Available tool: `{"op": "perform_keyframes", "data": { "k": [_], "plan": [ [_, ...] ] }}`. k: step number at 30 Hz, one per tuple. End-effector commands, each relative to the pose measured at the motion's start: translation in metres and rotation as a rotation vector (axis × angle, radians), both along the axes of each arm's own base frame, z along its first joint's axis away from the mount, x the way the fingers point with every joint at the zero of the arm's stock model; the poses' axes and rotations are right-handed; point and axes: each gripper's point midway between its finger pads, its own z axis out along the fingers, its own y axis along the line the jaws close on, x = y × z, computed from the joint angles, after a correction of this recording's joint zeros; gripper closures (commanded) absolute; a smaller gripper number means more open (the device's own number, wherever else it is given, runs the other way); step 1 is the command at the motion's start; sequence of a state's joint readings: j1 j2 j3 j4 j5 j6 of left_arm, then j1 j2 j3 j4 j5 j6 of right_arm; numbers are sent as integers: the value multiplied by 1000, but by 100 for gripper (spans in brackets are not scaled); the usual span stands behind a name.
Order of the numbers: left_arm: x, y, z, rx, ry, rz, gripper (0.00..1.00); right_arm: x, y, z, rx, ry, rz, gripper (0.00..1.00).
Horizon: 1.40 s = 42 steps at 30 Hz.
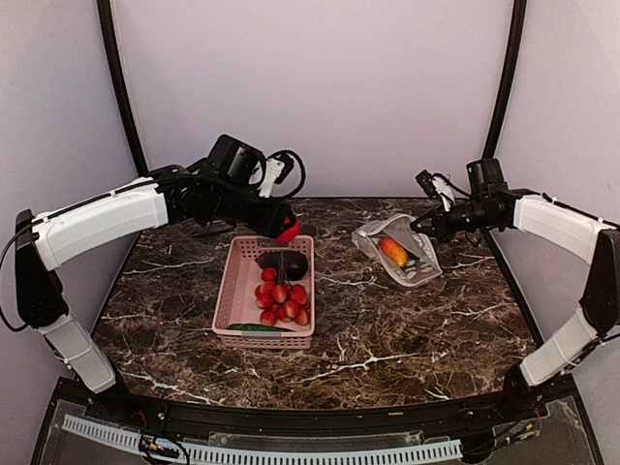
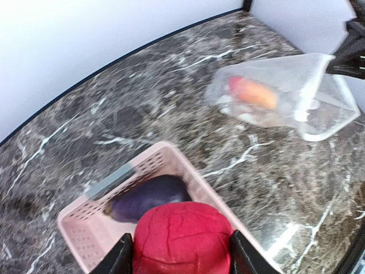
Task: Place the food in the zip-top bag and seal the zipper
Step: Pick up the fake fruit from the bin, then place the fake fruit in the zipper food storage bag.
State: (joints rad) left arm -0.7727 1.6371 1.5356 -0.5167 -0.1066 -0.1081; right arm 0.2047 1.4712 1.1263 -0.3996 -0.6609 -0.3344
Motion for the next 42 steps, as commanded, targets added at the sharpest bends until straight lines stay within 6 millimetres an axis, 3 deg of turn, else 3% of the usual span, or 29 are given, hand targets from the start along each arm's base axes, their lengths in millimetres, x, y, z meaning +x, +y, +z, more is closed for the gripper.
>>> {"op": "perform_keyframes", "data": {
  "k": [1,5,10,11,12,13,14,15,16,17,22,32,36,42],
  "plan": [
    [-37,-62,23,-162,-62,-229,62,13,-2,4,-14,6,-32,100],
    [-59,-111,50,-428,-95,-337,63,17,0,13,-11,23,-32,100],
    [-79,-156,58,-568,-101,-415,65,18,2,31,-12,32,-26,100],
    [-84,-164,69,-597,-117,-427,65,17,3,33,-13,40,-23,100],
    [-82,-171,63,-591,-113,-417,65,17,4,35,-14,49,-19,100],
    [-85,-179,73,-608,-118,-421,65,15,6,38,-14,55,-13,100],
    [-80,-185,65,-596,-109,-400,65,13,8,39,-13,67,-7,100],
    [-80,-191,74,-618,-106,-390,65,12,10,41,-12,75,-1,100],
    [-74,-197,64,-610,-90,-369,65,10,12,43,-11,82,4,100],
    [-71,-201,71,-632,-83,-353,66,8,14,46,-8,87,9,100],
    [-39,-203,42,-593,-72,-173,70,-4,25,56,-7,107,36,100],
    [-22,-220,3,-532,-52,-122,71,-21,38,59,30,148,74,100],
    [-15,-223,-3,-487,-91,-92,71,-26,44,66,65,168,91,100],
    [12,-219,-14,-400,-154,33,61,-30,49,82,114,177,110,100]
  ]
}}
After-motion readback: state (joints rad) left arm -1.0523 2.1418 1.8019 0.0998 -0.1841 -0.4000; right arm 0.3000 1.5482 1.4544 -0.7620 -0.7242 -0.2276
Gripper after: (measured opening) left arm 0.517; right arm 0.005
